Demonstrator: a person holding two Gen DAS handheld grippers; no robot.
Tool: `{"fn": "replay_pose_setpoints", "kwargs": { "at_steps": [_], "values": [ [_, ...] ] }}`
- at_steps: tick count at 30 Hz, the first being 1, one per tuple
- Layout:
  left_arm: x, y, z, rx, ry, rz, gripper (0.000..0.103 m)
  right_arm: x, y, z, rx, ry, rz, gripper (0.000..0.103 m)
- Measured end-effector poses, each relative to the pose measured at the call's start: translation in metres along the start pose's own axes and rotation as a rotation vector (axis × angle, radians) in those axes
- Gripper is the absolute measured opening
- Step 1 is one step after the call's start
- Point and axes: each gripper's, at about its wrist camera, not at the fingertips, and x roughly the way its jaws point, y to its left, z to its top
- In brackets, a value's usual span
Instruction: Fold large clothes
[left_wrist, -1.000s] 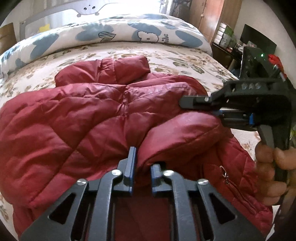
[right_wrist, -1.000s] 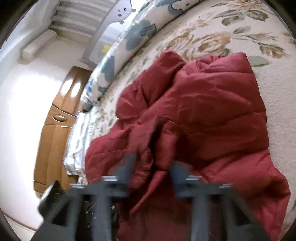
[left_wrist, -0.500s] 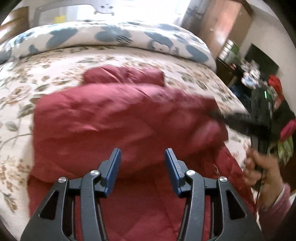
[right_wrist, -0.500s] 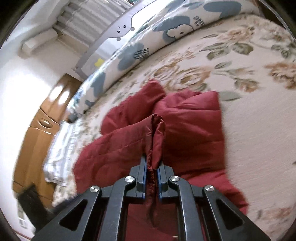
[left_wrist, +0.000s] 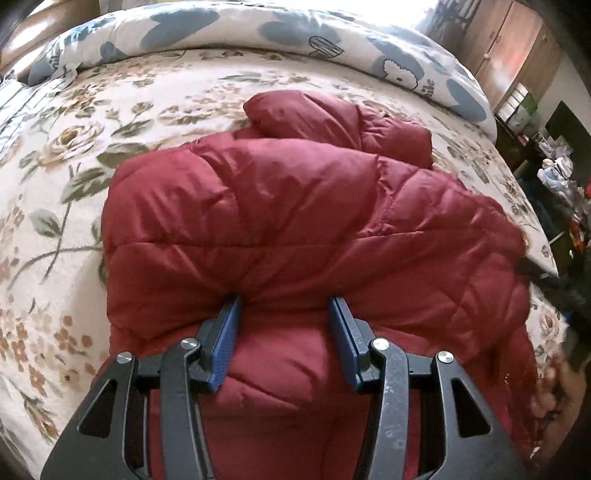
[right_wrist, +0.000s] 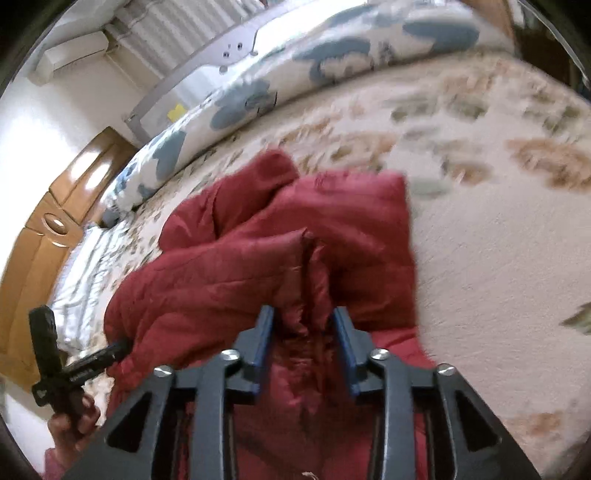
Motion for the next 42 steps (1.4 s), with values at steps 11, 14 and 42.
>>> {"fn": "replay_pose_setpoints", "kwargs": {
  "at_steps": [11, 14, 42],
  "values": [
    [0.002, 0.003, -0.003, 0.011, -0.01, 0.034, 0.048, 0.038, 0.054, -0.015, -0.216, 0.112, -0.036, 0.045],
    [0.002, 0.003, -0.003, 0.017, -0.004, 0.042, 0.048, 0.063, 0.039, -0.025, -0.196, 0.164, -0.053, 0.045],
    [-0.002, 0.01, -0.014, -0.011, 0.0, 0.081, 0.048, 0.061, 0.018, -0.031, -0.138, 0.177, -0.056, 0.047]
  ]
}}
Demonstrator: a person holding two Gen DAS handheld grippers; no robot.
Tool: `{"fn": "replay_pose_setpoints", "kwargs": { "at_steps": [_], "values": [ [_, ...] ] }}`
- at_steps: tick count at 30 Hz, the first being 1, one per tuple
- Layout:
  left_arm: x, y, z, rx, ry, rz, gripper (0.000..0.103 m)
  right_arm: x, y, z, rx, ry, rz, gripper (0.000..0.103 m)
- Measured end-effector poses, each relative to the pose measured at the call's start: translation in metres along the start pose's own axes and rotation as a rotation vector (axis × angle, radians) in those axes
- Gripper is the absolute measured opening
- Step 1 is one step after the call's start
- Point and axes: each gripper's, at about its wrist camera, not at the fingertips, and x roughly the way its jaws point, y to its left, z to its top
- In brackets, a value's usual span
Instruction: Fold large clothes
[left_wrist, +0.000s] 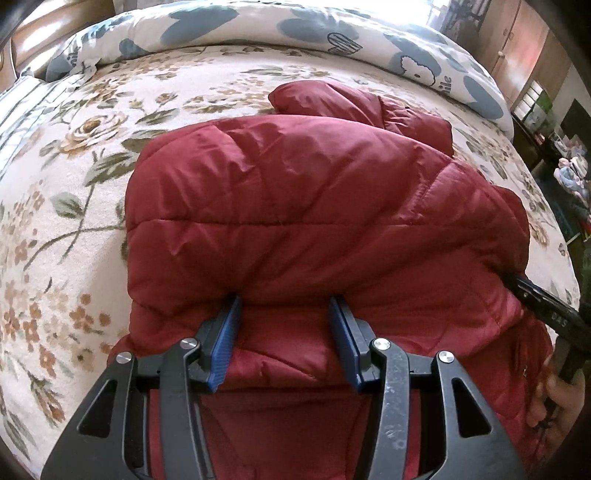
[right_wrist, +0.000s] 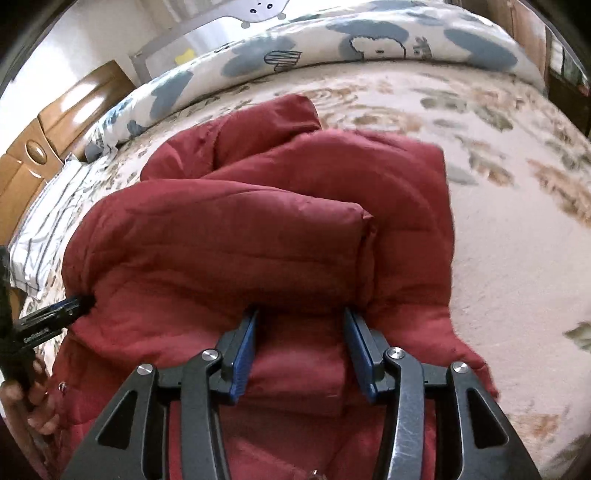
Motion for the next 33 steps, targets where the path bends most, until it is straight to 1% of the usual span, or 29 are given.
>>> {"fn": "replay_pose_setpoints", "kwargs": {
  "at_steps": [3, 6, 8, 10, 13, 14, 17, 22, 28, 31, 33],
  "values": [
    [0.001, 0.001, 0.0, 0.005, 0.001, -0.001, 0.049, 0.002, -0.003, 0.001, 0.017, 0.003, 0.002, 0.05],
    [0.0, 0.0, 0.001, 0.01, 0.006, 0.001, 0.049, 0.002, -0.003, 0.002, 0.02, 0.002, 0.008, 0.051],
    [-0.004, 0.002, 0.002, -0.002, 0.011, -0.011, 0.048, 0.0, -0.003, 0.002, 0.02, 0.003, 0.007, 0.051],
    [-0.013, 0.005, 0.001, -0.026, 0.013, -0.028, 0.049, -0.006, -0.003, 0.002, 0.025, -0.008, 0.012, 0.051],
    [-0.029, 0.01, -0.005, -0.043, -0.004, -0.022, 0.052, -0.021, -0.003, 0.002, 0.044, -0.023, 0.02, 0.051],
    [-0.034, 0.011, -0.007, -0.046, -0.01, -0.022, 0.052, -0.029, -0.003, 0.001, 0.048, -0.032, 0.027, 0.054],
    [-0.047, 0.016, -0.017, -0.057, -0.019, -0.026, 0.052, -0.046, -0.001, -0.004, 0.037, -0.046, 0.046, 0.054],
    [-0.064, 0.024, -0.038, -0.076, -0.023, -0.042, 0.052, -0.074, 0.002, -0.019, 0.016, -0.047, 0.077, 0.054],
    [-0.087, 0.028, -0.063, -0.073, -0.04, -0.043, 0.052, -0.101, 0.003, -0.044, 0.013, -0.031, 0.113, 0.055],
    [-0.101, 0.03, -0.078, -0.071, -0.046, -0.044, 0.052, -0.112, 0.004, -0.059, 0.006, -0.011, 0.136, 0.063],
    [-0.107, 0.032, -0.088, -0.069, -0.045, -0.046, 0.052, -0.12, 0.006, -0.071, -0.01, -0.001, 0.144, 0.065]
  ]
}}
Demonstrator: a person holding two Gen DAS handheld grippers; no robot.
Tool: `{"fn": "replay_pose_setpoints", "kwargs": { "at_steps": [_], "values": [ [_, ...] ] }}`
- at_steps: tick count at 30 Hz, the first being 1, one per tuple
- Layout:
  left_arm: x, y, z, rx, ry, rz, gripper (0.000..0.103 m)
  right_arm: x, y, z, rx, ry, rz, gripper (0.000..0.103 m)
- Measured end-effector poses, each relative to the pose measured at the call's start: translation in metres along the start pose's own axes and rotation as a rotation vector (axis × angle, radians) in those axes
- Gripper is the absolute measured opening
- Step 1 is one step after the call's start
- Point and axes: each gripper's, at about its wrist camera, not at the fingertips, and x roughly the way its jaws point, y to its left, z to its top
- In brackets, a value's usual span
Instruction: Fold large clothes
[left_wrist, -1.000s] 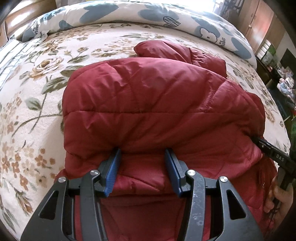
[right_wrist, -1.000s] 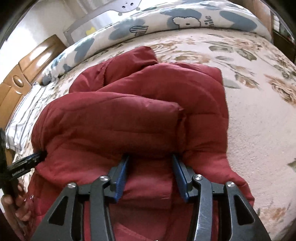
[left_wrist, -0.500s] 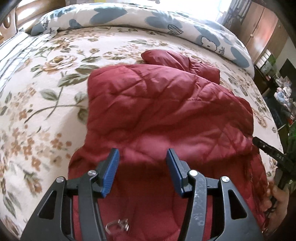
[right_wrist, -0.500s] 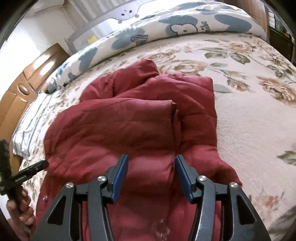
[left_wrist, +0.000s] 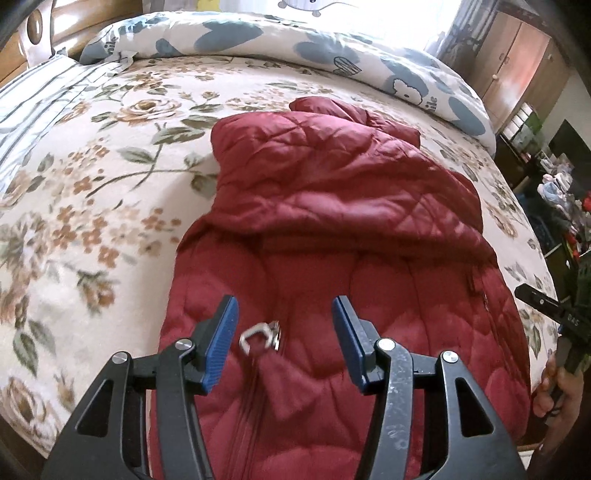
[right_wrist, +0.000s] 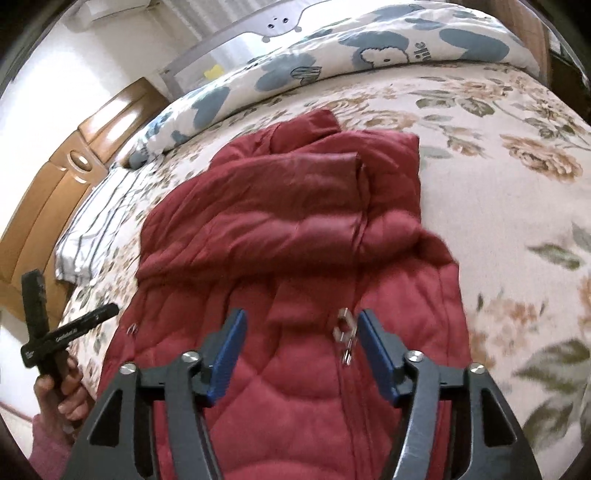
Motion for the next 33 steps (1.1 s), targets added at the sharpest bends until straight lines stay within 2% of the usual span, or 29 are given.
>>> {"fn": "replay_pose_setpoints", "kwargs": {
  "at_steps": [8, 13, 17, 33],
  "values": [
    [-0.025, 0.013, -0.035, 0.004, 0.022, 0.011, 0.054, -0.028, 0.001, -0.042, -0.026, 0.051, -0.022, 0.07],
    [-0.041, 0.026, -0.055, -0.012, 0.017, 0.018, 0.063, -0.046, -0.001, -0.065, -0.018, 0.062, -0.04, 0.073],
    [-0.049, 0.036, -0.069, -0.029, 0.025, 0.023, 0.065, -0.06, -0.007, -0.082, 0.001, 0.068, -0.056, 0.074],
    [-0.055, 0.054, -0.098, -0.046, 0.074, 0.031, 0.066, -0.088, -0.046, -0.118, 0.085, 0.086, -0.123, 0.075]
  ]
}}
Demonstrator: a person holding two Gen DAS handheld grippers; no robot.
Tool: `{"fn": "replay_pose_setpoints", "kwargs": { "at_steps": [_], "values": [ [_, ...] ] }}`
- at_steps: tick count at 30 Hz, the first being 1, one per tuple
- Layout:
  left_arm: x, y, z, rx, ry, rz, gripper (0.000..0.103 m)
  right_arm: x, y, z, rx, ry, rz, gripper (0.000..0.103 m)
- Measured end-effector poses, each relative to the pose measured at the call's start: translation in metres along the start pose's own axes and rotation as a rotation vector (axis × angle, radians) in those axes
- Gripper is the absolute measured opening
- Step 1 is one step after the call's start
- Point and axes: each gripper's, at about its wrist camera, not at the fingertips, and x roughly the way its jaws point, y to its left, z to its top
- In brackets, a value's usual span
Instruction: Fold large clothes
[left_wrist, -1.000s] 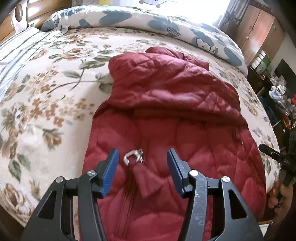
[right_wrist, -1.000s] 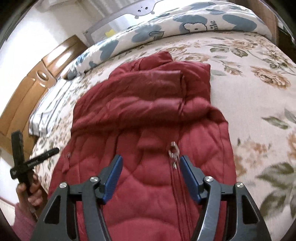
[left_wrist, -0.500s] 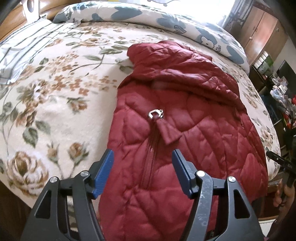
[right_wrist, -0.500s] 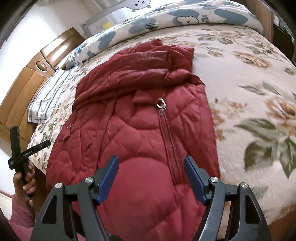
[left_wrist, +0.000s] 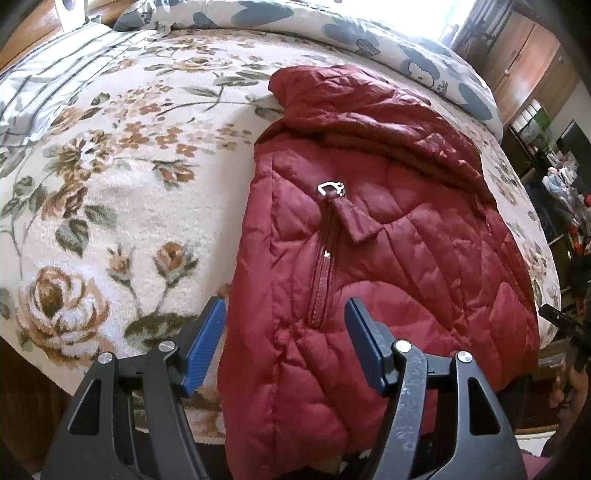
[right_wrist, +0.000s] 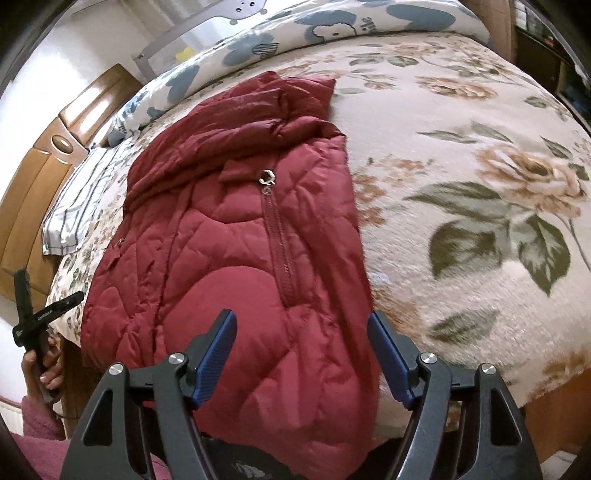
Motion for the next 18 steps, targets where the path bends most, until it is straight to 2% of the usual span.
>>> {"fn": "replay_pose_setpoints", "kwargs": {
  "at_steps": [9, 18],
  "values": [
    [0.003, 0.006, -0.012, -0.005, 0.03, -0.006, 0.066, 0.005, -0.014, -0.014, 0.028, 0.039, -0.001, 0.075],
    [0.004, 0.016, -0.021, -0.027, 0.058, -0.072, 0.066, 0.016, -0.026, -0.023, 0.077, 0.077, 0.049, 0.075]
  ]
}}
